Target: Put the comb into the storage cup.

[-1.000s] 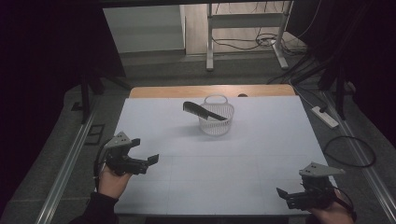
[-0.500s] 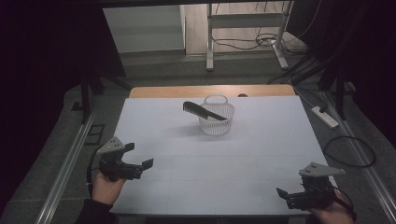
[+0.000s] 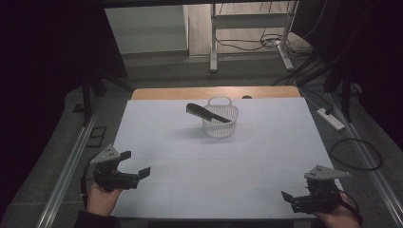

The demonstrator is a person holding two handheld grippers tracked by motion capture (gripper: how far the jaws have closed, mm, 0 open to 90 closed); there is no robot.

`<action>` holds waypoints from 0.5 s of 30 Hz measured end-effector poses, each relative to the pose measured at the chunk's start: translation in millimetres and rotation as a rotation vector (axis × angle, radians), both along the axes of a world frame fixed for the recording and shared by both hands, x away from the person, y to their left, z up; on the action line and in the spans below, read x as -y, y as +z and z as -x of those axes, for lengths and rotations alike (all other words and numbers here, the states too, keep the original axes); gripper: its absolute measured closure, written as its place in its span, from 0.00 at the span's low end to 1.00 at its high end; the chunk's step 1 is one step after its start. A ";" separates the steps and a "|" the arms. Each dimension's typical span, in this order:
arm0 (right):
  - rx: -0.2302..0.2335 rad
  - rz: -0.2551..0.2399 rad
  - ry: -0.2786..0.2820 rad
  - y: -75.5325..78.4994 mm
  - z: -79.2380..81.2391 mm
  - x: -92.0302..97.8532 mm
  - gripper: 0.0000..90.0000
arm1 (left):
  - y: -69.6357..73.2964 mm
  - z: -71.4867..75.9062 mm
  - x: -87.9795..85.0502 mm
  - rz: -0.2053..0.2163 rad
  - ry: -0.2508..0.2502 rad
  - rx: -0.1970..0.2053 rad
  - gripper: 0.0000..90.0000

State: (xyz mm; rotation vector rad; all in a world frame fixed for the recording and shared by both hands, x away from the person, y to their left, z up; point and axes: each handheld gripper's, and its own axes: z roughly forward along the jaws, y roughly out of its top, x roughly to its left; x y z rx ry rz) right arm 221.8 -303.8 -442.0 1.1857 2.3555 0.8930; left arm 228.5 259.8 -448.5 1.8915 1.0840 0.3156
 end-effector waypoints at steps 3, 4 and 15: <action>0.000 0.000 0.000 0.0 0.0 0.0 0.00 | -0.6 3.6 -2.6 0.004 0.005 -0.002 0.00; 0.000 0.000 -0.001 0.0 0.0 0.0 0.00 | -0.9 4.8 -3.3 0.006 0.008 -0.003 0.00; 0.000 0.000 -0.003 -0.1 -0.1 -0.1 0.00 | -4.1 16.4 -7.9 -0.005 0.018 -0.016 0.00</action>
